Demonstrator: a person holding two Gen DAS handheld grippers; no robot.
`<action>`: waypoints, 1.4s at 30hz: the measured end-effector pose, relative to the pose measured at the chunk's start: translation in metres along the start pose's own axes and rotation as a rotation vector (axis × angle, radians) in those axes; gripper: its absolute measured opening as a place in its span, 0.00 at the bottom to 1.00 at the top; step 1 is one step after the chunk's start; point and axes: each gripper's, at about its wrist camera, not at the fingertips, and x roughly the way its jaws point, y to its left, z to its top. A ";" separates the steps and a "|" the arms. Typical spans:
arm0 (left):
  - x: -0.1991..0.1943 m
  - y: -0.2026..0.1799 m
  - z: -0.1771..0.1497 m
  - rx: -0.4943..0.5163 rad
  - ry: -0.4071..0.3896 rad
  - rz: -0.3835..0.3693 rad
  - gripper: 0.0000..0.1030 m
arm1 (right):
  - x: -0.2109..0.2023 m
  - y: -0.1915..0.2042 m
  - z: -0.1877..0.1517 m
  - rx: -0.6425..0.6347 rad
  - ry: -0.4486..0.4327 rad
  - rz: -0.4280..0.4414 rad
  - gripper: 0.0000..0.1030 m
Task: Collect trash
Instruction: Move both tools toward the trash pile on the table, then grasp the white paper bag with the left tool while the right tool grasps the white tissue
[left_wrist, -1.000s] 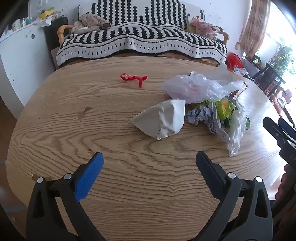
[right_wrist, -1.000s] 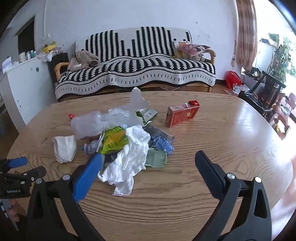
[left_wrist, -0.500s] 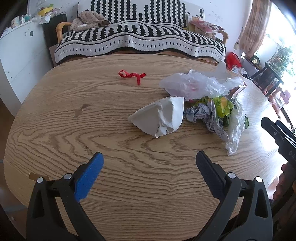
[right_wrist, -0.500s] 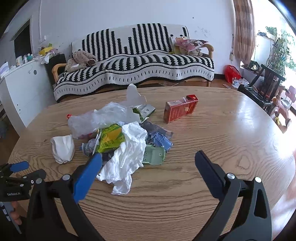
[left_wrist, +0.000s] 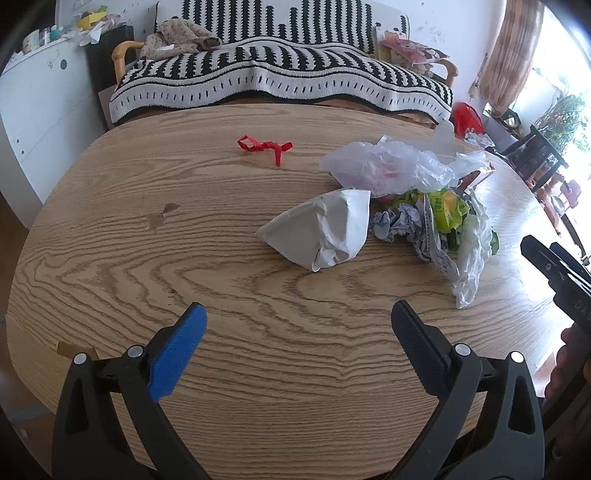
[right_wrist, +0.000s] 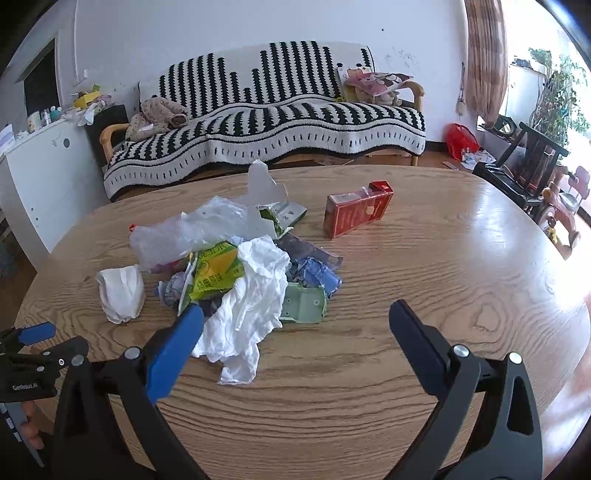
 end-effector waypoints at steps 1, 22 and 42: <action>0.002 -0.001 0.000 -0.001 0.003 0.002 0.94 | 0.002 0.001 0.000 0.002 0.010 0.005 0.95; 0.019 -0.009 0.016 0.098 -0.001 0.093 0.94 | 0.032 0.011 0.001 0.138 0.142 0.083 0.95; 0.036 -0.013 0.034 0.093 -0.025 0.000 0.73 | 0.044 -0.001 0.002 0.227 0.162 0.193 0.14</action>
